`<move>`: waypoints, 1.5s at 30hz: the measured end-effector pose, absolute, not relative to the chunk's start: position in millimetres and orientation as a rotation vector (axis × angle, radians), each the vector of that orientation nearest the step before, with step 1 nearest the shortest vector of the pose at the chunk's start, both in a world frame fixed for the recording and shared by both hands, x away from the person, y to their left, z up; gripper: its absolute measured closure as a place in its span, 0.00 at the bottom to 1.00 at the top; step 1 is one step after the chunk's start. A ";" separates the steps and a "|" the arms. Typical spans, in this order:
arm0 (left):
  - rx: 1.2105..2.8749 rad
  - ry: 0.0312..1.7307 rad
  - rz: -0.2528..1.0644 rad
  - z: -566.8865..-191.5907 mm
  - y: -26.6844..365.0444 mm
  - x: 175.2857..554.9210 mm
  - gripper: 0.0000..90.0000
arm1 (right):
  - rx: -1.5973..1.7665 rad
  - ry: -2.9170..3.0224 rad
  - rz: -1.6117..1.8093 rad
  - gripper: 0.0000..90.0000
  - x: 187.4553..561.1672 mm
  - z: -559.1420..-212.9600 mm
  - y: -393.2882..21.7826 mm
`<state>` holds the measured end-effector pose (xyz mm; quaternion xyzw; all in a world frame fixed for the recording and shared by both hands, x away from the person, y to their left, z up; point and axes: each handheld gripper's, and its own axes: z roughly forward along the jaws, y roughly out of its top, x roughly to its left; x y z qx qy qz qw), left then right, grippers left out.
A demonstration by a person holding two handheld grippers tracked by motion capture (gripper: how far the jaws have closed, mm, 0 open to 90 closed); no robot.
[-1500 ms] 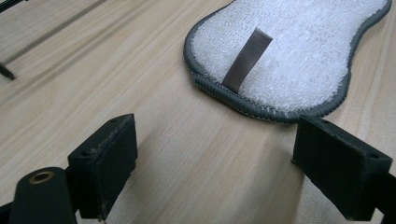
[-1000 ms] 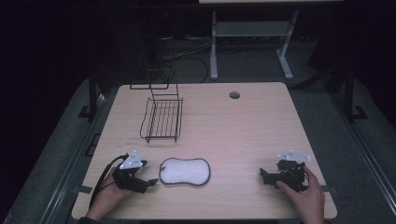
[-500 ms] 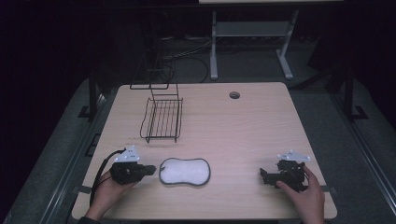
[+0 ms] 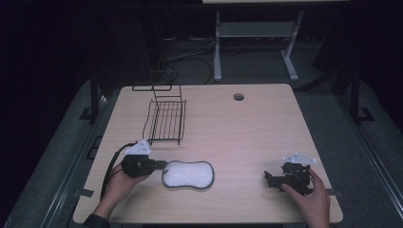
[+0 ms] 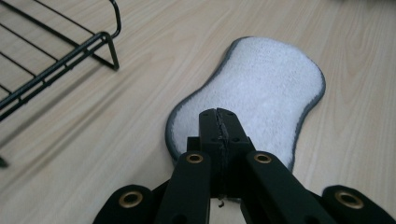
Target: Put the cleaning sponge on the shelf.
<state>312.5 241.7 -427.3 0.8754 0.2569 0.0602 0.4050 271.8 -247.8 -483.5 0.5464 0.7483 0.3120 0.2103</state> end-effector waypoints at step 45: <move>2.310 0.664 0.095 -449.0 232.7 320.0 1.00 | 1.519 2.080 0.867 0.00 271.8 -483.5 -247.7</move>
